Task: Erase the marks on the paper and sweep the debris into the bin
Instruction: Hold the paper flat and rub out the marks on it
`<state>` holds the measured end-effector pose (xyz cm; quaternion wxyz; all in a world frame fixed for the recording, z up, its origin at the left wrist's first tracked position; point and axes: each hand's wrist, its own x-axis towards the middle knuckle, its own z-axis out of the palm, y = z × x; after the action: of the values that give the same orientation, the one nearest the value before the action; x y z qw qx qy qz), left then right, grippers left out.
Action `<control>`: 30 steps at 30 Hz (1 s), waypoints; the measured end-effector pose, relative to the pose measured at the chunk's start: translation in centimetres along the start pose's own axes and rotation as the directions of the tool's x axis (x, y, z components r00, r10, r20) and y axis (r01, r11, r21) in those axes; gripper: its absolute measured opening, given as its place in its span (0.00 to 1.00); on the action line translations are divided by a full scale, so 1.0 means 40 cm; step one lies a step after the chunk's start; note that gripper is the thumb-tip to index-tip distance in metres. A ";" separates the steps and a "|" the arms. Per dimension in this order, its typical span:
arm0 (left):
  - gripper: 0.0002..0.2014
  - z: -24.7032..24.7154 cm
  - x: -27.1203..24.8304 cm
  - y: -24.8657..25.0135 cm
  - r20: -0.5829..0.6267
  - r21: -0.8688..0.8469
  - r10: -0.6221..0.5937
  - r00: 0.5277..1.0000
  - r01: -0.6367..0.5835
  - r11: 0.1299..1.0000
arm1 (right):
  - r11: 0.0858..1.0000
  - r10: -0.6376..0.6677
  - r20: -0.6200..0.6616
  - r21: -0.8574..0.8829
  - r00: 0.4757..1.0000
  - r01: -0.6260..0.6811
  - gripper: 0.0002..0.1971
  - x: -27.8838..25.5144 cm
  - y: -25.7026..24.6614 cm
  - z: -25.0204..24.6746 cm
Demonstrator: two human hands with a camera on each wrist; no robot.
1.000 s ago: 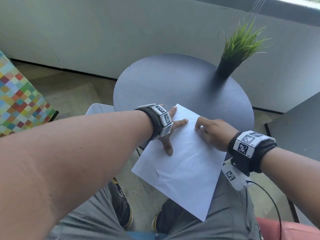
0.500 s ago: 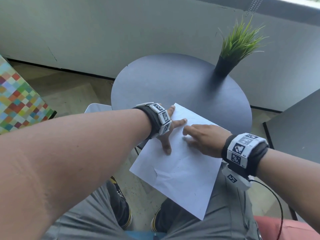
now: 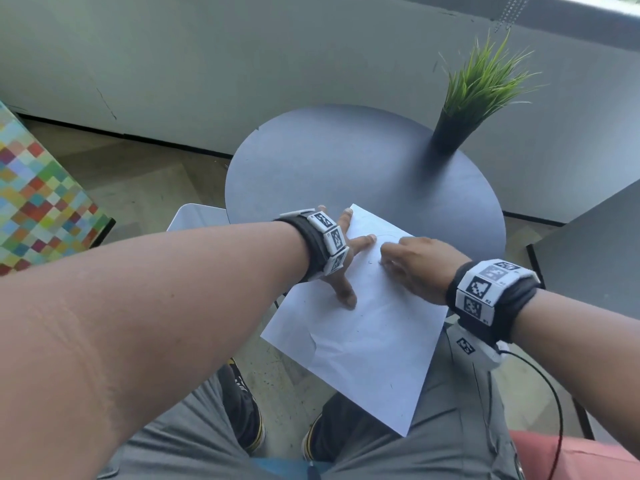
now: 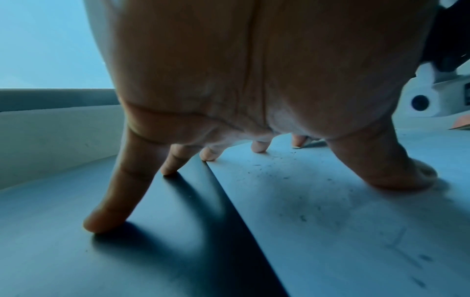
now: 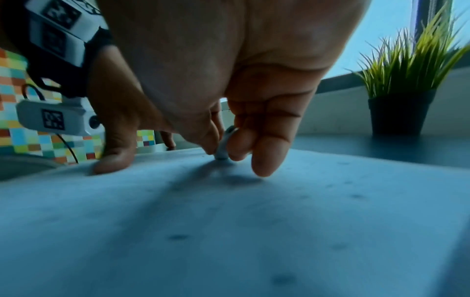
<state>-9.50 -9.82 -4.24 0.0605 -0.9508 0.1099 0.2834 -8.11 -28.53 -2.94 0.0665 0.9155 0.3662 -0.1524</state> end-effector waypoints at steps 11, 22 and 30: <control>0.68 -0.001 0.005 -0.004 0.011 0.030 0.021 1.000 -0.022 0.999 | 0.993 0.018 -0.022 0.115 1.000 -0.016 0.04 -0.021 0.010 0.027; 0.64 -0.004 0.006 0.000 -0.019 0.019 0.017 1.000 -0.017 1.000 | 0.985 0.118 -0.045 0.131 0.992 -0.111 0.09 -0.016 0.030 0.032; 0.65 0.013 0.014 0.035 -0.043 -0.025 -0.007 0.999 0.006 1.000 | 0.990 -0.081 0.046 0.115 0.996 0.075 0.06 -0.067 -0.080 0.059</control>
<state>-9.66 -11.17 -5.06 0.0473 -0.9577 0.1047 0.2638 -12.71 -28.53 -4.32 0.0176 0.8987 0.3908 -0.1984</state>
